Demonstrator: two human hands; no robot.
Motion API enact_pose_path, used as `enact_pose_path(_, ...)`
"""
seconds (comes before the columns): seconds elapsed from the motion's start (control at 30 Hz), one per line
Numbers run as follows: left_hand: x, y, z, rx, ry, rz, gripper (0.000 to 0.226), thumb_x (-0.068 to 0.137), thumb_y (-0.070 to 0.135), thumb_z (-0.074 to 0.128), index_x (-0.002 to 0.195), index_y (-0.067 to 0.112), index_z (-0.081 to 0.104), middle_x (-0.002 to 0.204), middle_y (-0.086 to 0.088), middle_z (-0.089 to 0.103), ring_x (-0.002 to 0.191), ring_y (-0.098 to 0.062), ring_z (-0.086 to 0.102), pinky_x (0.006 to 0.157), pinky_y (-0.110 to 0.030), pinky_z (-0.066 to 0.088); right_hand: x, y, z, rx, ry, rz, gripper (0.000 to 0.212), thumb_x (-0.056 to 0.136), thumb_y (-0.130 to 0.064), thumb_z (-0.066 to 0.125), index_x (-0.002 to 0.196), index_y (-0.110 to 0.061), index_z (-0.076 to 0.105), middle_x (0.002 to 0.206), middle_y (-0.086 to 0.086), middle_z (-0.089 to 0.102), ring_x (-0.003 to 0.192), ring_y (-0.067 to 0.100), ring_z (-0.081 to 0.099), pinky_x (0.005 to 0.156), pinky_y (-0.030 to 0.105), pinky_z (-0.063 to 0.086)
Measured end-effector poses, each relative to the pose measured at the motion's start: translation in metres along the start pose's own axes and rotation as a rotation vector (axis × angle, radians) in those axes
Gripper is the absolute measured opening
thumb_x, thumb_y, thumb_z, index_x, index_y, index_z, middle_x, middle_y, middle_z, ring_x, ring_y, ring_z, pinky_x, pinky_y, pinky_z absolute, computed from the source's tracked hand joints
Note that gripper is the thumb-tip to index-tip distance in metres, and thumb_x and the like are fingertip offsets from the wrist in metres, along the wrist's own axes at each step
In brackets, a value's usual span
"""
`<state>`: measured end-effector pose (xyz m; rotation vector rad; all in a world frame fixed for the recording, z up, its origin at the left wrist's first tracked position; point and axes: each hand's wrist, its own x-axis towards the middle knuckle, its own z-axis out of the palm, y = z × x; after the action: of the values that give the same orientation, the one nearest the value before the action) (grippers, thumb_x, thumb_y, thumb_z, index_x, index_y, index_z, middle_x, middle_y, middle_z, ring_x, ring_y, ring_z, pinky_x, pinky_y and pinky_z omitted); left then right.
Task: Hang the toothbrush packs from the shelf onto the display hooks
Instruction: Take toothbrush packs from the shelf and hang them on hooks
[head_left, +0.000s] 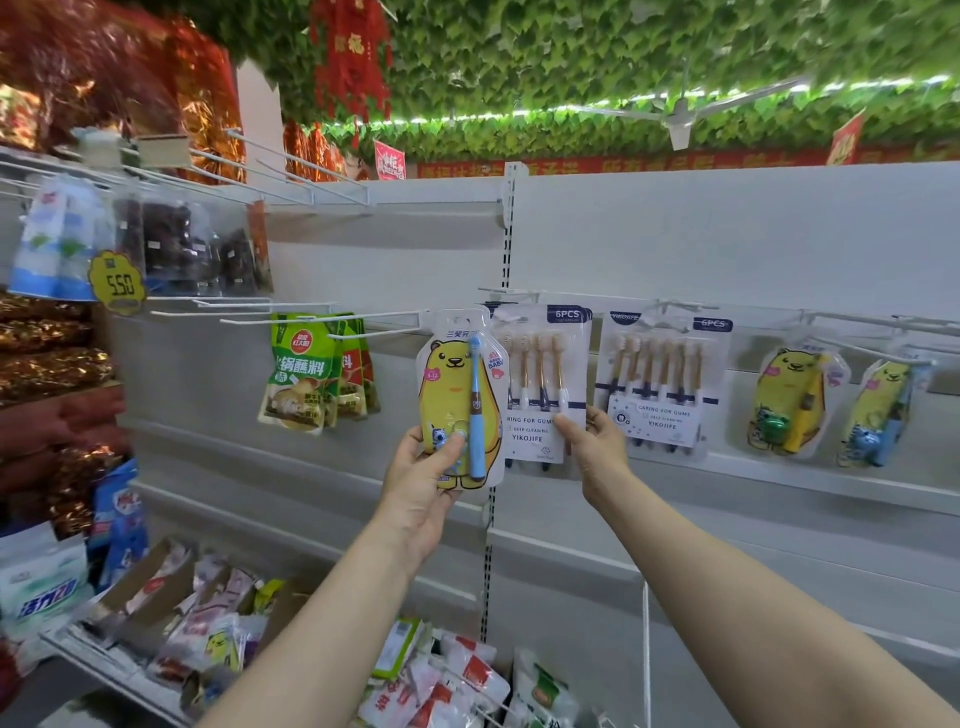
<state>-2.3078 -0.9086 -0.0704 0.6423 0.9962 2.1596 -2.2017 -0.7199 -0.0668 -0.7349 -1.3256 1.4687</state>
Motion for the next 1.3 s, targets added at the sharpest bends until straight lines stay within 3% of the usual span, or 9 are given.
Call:
enact_pose_path(0.07,-0.006,-0.003,0.001,0.014,0.002,-0.002,0.024,0.087,0.004,0.068,0.105,0.018,0.058,0.105,-0.01,0.073,0.092,-0.025,0.07,0.081,-0.038,0.053,-0.005,-0.006,-0.005,-0.054,0.007,-0.009,0.051,0.089,-0.017,0.075,0.133,-0.006,0.051,0.117,0.006,0.065,0.088,0.008,0.064,0.064,0.013,0.049)
enact_pose_path(0.17,-0.018,-0.006,0.005,0.029,-0.001,-0.011,0.022,0.087,0.006,0.068,0.102,0.018,0.058,0.104,-0.009,0.073,0.092,-0.025,0.069,0.083,-0.039,0.051,-0.015,-0.013,-0.013,-0.099,0.098,-0.076,0.056,0.086,-0.024,0.078,0.133,-0.009,0.051,0.125,0.006,0.06,0.107,0.017,0.058,0.087,0.025,0.043)
enact_pose_path(0.23,-0.026,-0.009,0.01,0.037,-0.009,-0.021,0.022,0.088,0.006,0.068,0.103,0.018,0.058,0.107,-0.01,0.073,0.095,-0.026,0.068,0.084,-0.04,0.051,-0.029,-0.023,-0.018,-0.11,0.121,-0.13,0.052,0.086,-0.028,0.078,0.13,-0.01,0.056,0.126,0.006,0.061,0.112,0.017,0.058,0.09,0.026,0.042)
enact_pose_path(0.47,-0.063,-0.034,0.042,0.044,-0.085,-0.087,0.022,0.089,0.005,0.067,0.104,0.017,0.056,0.116,-0.017,0.069,0.096,-0.028,0.068,0.08,-0.039,0.053,-0.095,-0.075,-0.039,-0.063,-0.079,-0.204,0.032,0.089,-0.036,0.073,0.113,-0.015,0.07,0.103,0.0,0.076,0.088,0.0,0.064,0.075,0.019,0.042)
enact_pose_path(0.57,-0.082,-0.053,0.062,0.043,-0.119,-0.12,0.023,0.089,0.005,0.067,0.105,0.019,0.056,0.12,-0.019,0.068,0.097,-0.029,0.067,0.077,-0.036,0.052,-0.115,-0.086,-0.064,-0.062,-0.077,-0.199,0.031,0.089,-0.03,0.074,0.114,-0.012,0.071,0.097,-0.002,0.074,0.085,0.003,0.064,0.067,0.012,0.046)
enact_pose_path(0.7,-0.105,-0.078,0.091,0.038,-0.188,-0.169,0.023,0.089,0.006,0.067,0.104,0.019,0.056,0.12,-0.019,0.068,0.093,-0.027,0.068,0.077,-0.035,0.052,-0.134,-0.096,-0.11,-0.07,-0.01,-0.232,0.022,0.089,-0.019,0.074,0.106,-0.005,0.073,0.08,-0.005,0.07,0.062,-0.006,0.06,0.061,0.01,0.046)
enact_pose_path(1.0,-0.129,-0.129,0.191,0.085,-0.407,-0.233,0.021,0.089,0.01,0.069,0.104,0.019,0.057,0.099,-0.005,0.074,0.086,-0.019,0.07,0.078,-0.035,0.053,-0.142,-0.132,-0.227,-0.083,0.16,-0.282,0.018,0.085,-0.018,0.078,0.096,-0.006,0.073,0.08,-0.002,0.07,0.064,-0.005,0.062,0.06,0.009,0.047)
enact_pose_path(1.17,-0.13,-0.159,0.24,0.129,-0.492,-0.297,0.033,0.086,0.012,0.073,0.115,0.017,0.059,0.108,-0.008,0.073,0.094,-0.019,0.069,0.092,-0.04,0.053,-0.135,-0.15,-0.289,-0.091,0.242,-0.323,0.011,0.085,-0.018,0.078,0.09,-0.011,0.073,0.081,-0.001,0.07,0.068,0.002,0.061,0.063,0.012,0.046)
enact_pose_path(1.3,-0.133,-0.18,0.279,0.157,-0.501,-0.322,0.034,0.086,0.011,0.073,0.118,0.015,0.059,0.107,-0.009,0.072,0.095,-0.02,0.068,0.09,-0.04,0.055,-0.123,-0.162,-0.331,-0.091,0.288,-0.33,0.008,0.084,-0.019,0.079,0.089,-0.014,0.074,0.079,-0.004,0.071,0.067,0.001,0.061,0.068,0.018,0.046)
